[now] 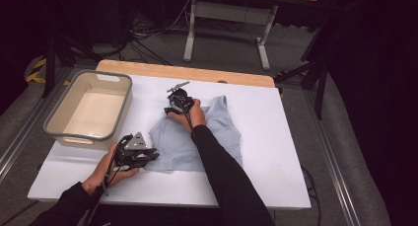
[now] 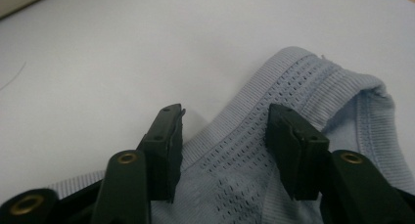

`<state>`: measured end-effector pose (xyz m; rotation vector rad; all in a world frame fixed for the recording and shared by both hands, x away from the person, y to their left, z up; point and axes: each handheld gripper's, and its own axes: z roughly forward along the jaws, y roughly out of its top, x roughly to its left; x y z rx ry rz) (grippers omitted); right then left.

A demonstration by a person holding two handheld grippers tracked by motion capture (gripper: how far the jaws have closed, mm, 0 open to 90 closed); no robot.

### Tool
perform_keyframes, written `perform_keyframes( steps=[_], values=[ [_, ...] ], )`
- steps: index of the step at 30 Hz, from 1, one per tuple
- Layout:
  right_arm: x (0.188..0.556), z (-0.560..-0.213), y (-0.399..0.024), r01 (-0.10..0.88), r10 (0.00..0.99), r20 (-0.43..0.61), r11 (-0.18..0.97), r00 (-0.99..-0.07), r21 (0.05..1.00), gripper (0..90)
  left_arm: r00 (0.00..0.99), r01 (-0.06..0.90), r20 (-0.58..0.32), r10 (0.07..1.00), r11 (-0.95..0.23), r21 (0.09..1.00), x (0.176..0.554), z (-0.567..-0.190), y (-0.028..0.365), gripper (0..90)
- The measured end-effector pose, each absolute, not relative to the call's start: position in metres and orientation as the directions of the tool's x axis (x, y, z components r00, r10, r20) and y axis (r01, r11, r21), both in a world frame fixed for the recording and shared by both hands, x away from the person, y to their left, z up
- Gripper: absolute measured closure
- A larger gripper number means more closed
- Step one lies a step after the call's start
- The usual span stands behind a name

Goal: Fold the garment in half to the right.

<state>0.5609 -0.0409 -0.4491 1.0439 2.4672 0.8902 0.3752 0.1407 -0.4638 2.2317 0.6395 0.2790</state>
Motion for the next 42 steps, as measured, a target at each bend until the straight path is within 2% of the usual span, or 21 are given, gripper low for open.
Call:
perform_keyframes(
  steps=[4,6,8,9,10,11,17,21,30,42],
  values=[
    [0.561,-0.448,-0.039,0.525,0.721,-0.062,0.558,-0.690,0.643,54.8,0.848,0.364,-0.015,0.530,-0.561,0.744,0.376,-0.464,0.142,78.0],
    [0.560,-0.447,-0.037,0.522,0.723,-0.076,0.564,-0.687,0.640,65.0,0.847,0.360,-0.008,0.531,-0.563,0.744,0.375,-0.464,0.141,79.2],
    [0.560,-0.447,-0.036,0.521,0.723,-0.085,0.568,-0.685,0.637,70.8,0.846,0.355,0.000,0.533,-0.563,0.747,0.374,-0.463,0.141,81.6],
    [0.561,-0.447,-0.036,0.522,0.729,-0.094,0.567,-0.678,0.637,77.8,0.845,0.342,0.014,0.535,-0.559,0.755,0.374,-0.462,0.142,83.0],
    [0.561,-0.447,-0.036,0.522,0.729,-0.094,0.567,-0.678,0.637,77.8,0.844,0.338,0.019,0.536,-0.559,0.757,0.373,-0.462,0.142,83.0],
    [0.563,-0.446,-0.037,0.529,0.736,-0.094,0.563,-0.670,0.635,81.7,0.844,0.327,0.033,0.535,-0.563,0.759,0.373,-0.461,0.143,83.8],
    [0.564,-0.445,-0.037,0.535,0.738,-0.092,0.564,-0.669,0.629,84.2,0.842,0.324,0.030,0.538,-0.549,0.770,0.373,-0.459,0.146,84.0],
    [0.566,-0.442,-0.039,0.535,0.731,-0.050,0.543,-0.680,0.647,85.1,0.841,0.305,0.037,0.540,-0.530,0.791,0.372,-0.452,0.151,84.1],
    [0.560,-0.419,-0.039,0.482,0.736,-0.057,0.498,-0.675,0.721,85.3,0.825,0.278,0.075,0.560,-0.519,0.808,0.366,-0.438,0.162,84.4],
    [0.553,-0.392,-0.030,0.419,0.715,-0.045,0.459,-0.698,0.783,85.3,0.824,0.248,0.064,0.563,-0.459,0.853,0.361,-0.415,0.178,84.5]
  ],
)
